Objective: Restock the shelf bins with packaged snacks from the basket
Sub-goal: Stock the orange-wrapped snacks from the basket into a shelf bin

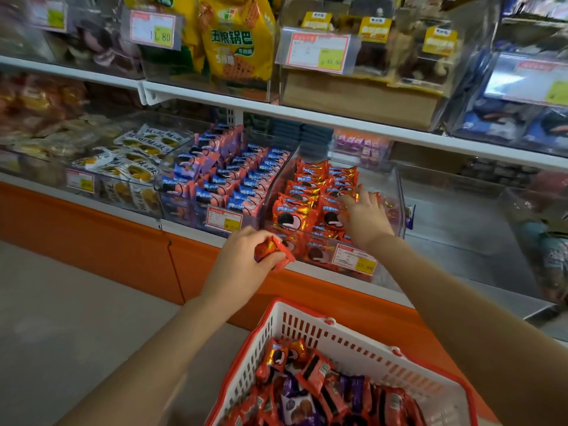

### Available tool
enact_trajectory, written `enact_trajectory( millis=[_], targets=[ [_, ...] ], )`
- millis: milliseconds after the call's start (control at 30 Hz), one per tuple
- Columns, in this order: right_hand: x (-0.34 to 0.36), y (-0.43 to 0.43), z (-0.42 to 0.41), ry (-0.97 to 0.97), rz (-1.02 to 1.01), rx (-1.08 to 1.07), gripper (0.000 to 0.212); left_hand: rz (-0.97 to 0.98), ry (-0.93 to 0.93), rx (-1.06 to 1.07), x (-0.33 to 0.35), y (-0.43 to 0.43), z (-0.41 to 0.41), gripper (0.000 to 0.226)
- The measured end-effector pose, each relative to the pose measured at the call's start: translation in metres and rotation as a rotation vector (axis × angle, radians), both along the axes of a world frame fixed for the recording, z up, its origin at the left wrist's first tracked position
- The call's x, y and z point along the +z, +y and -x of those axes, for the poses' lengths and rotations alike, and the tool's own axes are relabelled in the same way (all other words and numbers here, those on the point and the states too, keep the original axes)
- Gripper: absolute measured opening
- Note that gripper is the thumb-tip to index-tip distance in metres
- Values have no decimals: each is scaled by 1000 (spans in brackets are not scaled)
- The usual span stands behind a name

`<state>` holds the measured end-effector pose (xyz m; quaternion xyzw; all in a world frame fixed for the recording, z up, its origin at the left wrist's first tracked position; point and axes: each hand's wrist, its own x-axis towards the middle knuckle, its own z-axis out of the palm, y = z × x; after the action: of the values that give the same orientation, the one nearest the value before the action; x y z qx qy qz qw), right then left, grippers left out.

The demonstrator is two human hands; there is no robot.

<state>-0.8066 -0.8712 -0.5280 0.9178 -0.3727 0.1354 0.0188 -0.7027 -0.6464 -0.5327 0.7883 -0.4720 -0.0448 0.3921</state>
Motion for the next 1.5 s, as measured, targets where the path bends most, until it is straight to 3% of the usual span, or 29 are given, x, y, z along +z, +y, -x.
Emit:
enact_trajectory(
  millis=[133, 267, 367, 533, 700, 833, 967, 1100, 1233, 1333, 1500],
  targets=[
    [6, 52, 19, -384, -287, 283, 26, 14, 119, 41, 4, 12, 13, 35],
    [13, 102, 45, -226, -801, 481, 41, 58, 162, 62, 6, 24, 34, 35],
    [12, 124, 59, -156, -893, 571, 48, 90, 182, 28, 4, 29, 51, 29],
    [15, 135, 76, -292, -854, 516, 26, 90, 220, -43, 15, 38, 66, 30],
    [16, 134, 89, -529, -1232, 380, 32, 35, 373, -109, 22, 37, 58, 34],
    [8, 123, 92, -344, -851, 334, 29, -52, 166, -249, 21, 19, 56, 29],
    [9, 110, 90, -372, -725, 219, 23, -86, -42, -323, 20, -2, 50, 39],
    [15, 86, 82, -434, -575, 56, 25, -73, -320, -248, 15, -27, 30, 53],
    [15, 55, 62, -553, -456, -62, 27, -150, -546, -190, -3, -61, 5, 54],
    [9, 34, 41, -489, -353, -80, 30, -203, -625, -179, -22, -74, -5, 50],
    [-5, 6, 6, -300, -295, -133, 35, -155, -604, -179, -48, -81, -12, 50]
  ],
)
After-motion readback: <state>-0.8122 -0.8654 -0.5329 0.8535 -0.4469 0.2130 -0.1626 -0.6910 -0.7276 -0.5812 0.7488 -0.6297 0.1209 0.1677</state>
